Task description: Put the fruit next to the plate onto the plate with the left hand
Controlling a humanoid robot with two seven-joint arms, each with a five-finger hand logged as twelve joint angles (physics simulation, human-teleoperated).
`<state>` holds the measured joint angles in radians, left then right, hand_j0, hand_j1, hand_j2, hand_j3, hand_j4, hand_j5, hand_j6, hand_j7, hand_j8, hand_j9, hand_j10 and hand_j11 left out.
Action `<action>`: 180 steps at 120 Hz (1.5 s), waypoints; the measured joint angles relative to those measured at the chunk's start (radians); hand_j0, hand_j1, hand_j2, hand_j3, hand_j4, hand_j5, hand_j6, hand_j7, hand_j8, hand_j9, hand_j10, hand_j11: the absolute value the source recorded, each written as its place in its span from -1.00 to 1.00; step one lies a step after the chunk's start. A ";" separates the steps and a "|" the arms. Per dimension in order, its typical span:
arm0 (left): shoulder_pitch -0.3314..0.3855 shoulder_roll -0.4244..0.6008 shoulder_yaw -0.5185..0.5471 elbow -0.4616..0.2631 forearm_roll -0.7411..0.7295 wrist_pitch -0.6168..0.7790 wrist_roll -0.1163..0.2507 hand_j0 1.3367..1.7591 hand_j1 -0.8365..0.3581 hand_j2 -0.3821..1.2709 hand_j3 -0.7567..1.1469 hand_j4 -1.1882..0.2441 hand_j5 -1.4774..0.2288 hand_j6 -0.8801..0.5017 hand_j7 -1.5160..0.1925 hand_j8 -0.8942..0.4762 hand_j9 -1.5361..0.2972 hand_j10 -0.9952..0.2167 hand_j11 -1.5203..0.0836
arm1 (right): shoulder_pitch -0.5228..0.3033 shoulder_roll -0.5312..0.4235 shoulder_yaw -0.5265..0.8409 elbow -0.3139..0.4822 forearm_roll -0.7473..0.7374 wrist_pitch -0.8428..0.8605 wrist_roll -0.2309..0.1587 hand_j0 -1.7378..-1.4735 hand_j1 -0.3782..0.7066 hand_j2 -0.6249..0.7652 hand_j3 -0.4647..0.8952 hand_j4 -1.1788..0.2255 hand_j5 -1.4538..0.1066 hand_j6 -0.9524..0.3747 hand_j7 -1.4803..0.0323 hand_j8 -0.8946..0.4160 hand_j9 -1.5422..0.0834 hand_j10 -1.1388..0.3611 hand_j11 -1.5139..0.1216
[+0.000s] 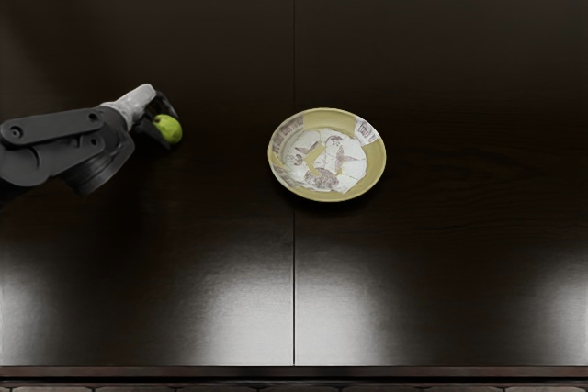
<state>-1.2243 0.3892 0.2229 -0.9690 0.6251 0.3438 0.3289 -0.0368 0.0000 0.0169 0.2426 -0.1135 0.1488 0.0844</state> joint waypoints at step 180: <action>-0.011 -0.091 -0.435 -0.147 -0.005 -0.258 0.003 0.50 -0.19 -0.04 -0.20 -0.12 -0.41 -0.28 -0.33 -0.38 -0.33 -0.49 -0.25 | 0.000 0.000 0.000 0.000 0.000 0.000 0.000 -0.40 -0.91 -0.11 -0.32 0.66 0.84 0.41 0.93 0.34 0.87 0.50 0.83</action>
<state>-1.2351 0.2985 -0.2117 -1.1160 0.6199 0.0853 0.3318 -0.0368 0.0000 0.0169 0.2426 -0.1135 0.1488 0.0844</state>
